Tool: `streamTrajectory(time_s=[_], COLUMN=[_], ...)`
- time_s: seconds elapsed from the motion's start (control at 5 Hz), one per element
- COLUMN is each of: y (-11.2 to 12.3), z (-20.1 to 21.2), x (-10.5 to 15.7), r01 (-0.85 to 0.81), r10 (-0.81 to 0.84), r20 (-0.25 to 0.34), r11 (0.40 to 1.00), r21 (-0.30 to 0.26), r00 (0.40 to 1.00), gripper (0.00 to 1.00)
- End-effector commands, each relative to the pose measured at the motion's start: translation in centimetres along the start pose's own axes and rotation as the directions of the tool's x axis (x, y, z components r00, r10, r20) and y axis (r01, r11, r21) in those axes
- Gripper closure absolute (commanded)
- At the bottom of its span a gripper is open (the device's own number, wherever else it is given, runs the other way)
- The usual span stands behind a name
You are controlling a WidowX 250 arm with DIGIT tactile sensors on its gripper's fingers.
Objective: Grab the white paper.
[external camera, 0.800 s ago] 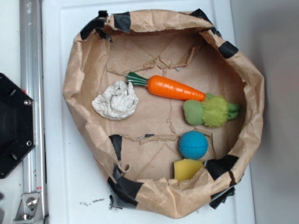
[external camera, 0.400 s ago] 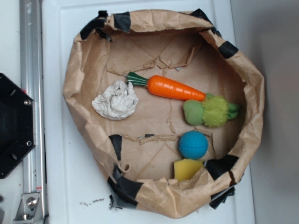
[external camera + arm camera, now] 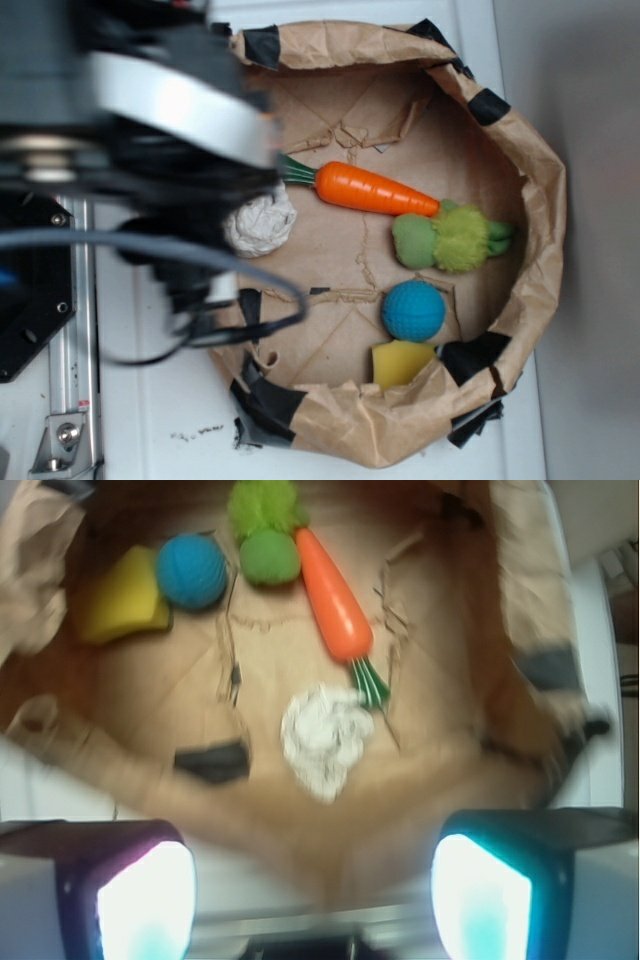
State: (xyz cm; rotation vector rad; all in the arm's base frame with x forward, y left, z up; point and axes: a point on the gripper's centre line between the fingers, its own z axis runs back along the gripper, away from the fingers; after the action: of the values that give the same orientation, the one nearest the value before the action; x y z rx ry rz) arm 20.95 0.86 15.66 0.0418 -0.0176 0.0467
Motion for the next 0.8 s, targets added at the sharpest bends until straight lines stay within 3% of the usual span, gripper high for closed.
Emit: streamTrajectory(time_s=[0.0, 0.2, 0.4, 0.6], y=[1.1, 0.5, 1.9, 2.5], z=[-7.9, -12.8, -15.5, -15.3], x=[1.2, -0.2, -0.5, 0.1], r01=[0.054, 0.092, 0.083, 0.045], r10=[-0.054, -0.087, -0.072, -0.032], r20=[-0.129, -0.162, -0.179, -0.155], r11=[0.999, 0.995, 0.995, 0.996], r21=[-0.008, 0.025, 0.056, 0.082], r00=[0.99, 0.983, 0.981, 0.987], gripper=[0.0, 0.0, 0.0, 1.0])
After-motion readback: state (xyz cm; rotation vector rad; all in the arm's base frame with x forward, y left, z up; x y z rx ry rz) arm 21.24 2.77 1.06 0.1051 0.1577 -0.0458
